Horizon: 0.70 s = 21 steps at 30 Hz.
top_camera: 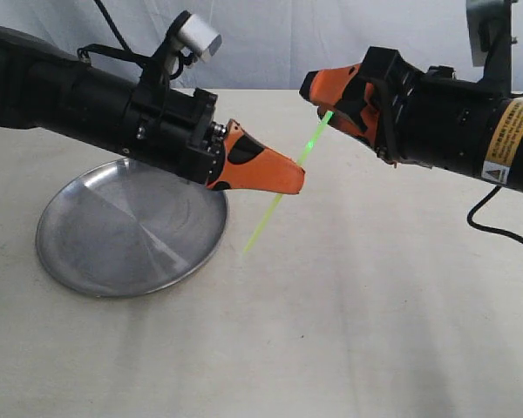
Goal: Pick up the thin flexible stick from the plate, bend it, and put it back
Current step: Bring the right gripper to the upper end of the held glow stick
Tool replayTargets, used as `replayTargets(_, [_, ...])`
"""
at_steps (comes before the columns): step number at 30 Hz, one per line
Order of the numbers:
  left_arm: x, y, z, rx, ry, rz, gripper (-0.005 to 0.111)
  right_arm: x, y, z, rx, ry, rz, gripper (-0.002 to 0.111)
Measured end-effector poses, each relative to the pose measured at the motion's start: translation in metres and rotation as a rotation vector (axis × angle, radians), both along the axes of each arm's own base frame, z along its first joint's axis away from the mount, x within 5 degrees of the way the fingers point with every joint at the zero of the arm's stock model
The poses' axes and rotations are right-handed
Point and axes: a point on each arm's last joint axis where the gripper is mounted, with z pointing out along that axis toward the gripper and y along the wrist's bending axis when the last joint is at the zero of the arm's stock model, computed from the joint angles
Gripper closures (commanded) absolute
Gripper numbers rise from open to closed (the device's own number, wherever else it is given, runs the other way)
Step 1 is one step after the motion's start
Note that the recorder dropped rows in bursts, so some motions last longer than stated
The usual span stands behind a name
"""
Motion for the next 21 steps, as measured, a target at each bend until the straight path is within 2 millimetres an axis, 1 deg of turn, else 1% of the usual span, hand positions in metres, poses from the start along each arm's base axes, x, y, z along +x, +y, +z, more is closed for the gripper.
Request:
replayTargets(1, [-0.002, -0.002, 0.000, 0.002, -0.001, -0.009, 0.107, 0.001, 0.001, -0.002, 0.002, 0.006, 0.003, 0.081])
replayTargets(2, [-0.003, -0.003, -0.001, 0.010, -0.004, -0.020, 0.107, 0.002, 0.001, -0.003, 0.008, 0.011, 0.006, 0.090])
replayTargets(3, [-0.003, -0.003, -0.001, 0.013, -0.006, -0.022, 0.107, 0.002, 0.002, -0.003, 0.012, 0.012, 0.008, 0.107])
replayTargets(9, [-0.002, -0.003, -0.002, 0.023, -0.013, -0.010, 0.107, 0.003, 0.003, 0.000, 0.025, -0.032, 0.008, 0.108])
replayTargets(10, [-0.002, -0.003, -0.002, 0.024, -0.011, -0.007, 0.105, 0.004, 0.003, 0.000, 0.024, -0.035, 0.006, 0.108])
replayTargets(13, [-0.002, -0.002, -0.003, 0.034, -0.005, -0.008, 0.095, 0.004, 0.003, 0.000, 0.019, -0.039, 0.007, 0.108])
replayTargets(18, [-0.006, 0.001, -0.009, 0.111, -0.011, -0.061, 0.065, 0.005, 0.001, 0.001, 0.047, -0.036, -0.015, 0.108])
replayTargets(20, [-0.008, 0.002, -0.012, 0.145, 0.001, -0.071, 0.058, 0.004, 0.002, 0.003, 0.062, -0.044, -0.009, 0.108])
replayTargets(21, [-0.008, 0.003, -0.014, 0.165, 0.001, -0.072, 0.057, 0.004, 0.002, 0.003, 0.066, -0.047, -0.005, 0.108])
